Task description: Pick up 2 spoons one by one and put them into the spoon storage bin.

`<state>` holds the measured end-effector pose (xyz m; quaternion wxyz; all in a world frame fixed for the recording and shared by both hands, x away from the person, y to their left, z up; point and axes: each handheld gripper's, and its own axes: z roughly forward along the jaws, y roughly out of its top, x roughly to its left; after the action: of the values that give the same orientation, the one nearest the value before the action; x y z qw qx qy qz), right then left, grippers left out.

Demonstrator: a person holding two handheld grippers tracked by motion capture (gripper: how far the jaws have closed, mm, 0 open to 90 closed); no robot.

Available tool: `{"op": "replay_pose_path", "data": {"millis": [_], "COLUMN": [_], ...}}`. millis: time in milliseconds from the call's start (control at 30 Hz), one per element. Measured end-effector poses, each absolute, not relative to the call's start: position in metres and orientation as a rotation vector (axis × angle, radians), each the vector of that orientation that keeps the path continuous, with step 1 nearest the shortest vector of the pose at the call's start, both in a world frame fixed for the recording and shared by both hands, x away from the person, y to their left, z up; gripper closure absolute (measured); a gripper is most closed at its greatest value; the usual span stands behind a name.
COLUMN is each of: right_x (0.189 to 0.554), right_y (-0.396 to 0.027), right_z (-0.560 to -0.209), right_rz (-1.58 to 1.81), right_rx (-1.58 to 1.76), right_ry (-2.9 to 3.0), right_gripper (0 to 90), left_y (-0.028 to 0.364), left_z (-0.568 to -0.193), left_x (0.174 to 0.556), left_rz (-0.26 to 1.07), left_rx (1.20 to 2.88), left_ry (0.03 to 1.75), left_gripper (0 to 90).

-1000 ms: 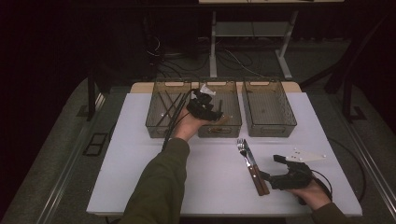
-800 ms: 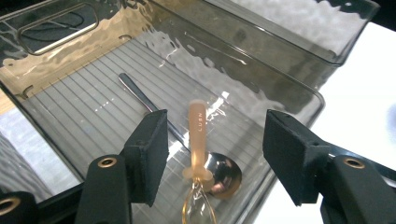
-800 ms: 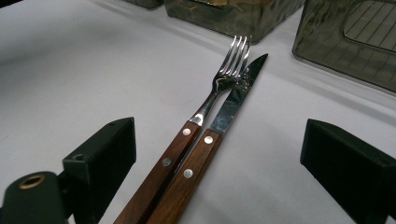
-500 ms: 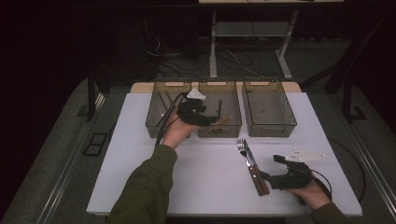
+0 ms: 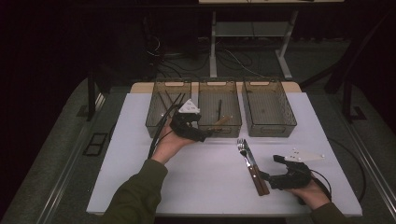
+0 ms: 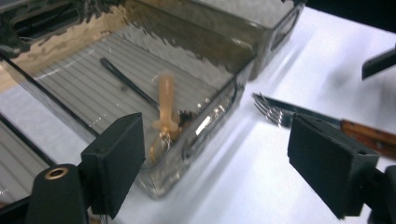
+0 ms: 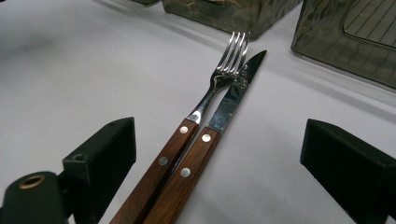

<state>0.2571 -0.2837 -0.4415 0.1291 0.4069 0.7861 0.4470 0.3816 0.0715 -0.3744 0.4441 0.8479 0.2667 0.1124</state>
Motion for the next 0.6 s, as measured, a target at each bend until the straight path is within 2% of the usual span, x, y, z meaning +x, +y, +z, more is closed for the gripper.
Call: {"op": "replay_pose_path", "data": {"millis": [600], "right_x": [0.257], "right_y": [-0.283], "right_z": [-0.441], "right_rz": [1.297], "right_rx": [1.179], "right_ry": [2.285], "right_gripper": [10.1], "left_y": [0.11], "left_z": [-0.41], "left_x": [0.324], "left_rz": [0.31], "left_rx": [2.094], "left_ry": [0.675], "left_gripper": [3.3]}}
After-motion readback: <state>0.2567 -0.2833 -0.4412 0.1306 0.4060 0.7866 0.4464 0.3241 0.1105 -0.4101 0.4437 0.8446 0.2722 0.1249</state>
